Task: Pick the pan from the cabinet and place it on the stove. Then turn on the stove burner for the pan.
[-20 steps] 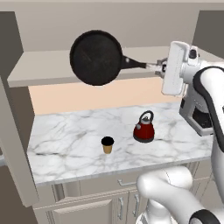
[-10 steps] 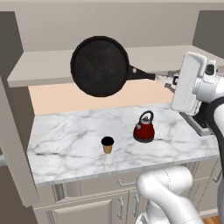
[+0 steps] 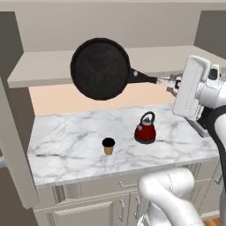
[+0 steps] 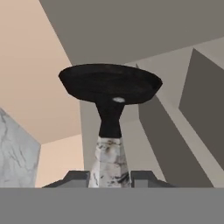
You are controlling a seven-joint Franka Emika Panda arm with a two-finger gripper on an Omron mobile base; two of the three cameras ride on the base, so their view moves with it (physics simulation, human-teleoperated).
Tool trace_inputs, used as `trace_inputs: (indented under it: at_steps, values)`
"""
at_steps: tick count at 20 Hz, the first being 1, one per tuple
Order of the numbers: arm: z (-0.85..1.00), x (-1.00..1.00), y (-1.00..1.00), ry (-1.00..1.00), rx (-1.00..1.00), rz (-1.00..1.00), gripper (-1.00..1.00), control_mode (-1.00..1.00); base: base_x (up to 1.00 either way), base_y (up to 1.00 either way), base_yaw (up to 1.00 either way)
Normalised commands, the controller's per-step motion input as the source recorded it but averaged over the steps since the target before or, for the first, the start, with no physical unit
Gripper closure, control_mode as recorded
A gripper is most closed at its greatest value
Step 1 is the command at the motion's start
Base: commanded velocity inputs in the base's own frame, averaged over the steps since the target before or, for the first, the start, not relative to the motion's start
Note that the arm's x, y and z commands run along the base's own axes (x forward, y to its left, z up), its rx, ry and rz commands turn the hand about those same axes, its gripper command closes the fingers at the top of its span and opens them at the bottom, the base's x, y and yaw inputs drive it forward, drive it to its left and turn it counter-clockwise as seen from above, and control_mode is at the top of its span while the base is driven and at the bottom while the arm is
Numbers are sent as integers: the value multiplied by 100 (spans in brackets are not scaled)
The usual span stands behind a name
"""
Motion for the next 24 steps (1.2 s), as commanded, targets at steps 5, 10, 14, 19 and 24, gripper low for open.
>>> trace_inputs:
  at_steps: [5, 10, 14, 19, 24]
  values:
    - [-8, -25, 0, 0, 0, 0, 100, -100, 0, 0, 0]
    - [-14, -28, 0, 0, 0, 0, 100, 100, -9, 0, -1]
    - [0, 0, 0, 0, 0, 0, 100, 100, -52, 0, -5]
    - [0, 0, 0, 0, 0, 0, 100, 100, -73, 0, -7]
    - [0, 0, 0, 0, 0, 0, 100, 100, -84, -4, -6]
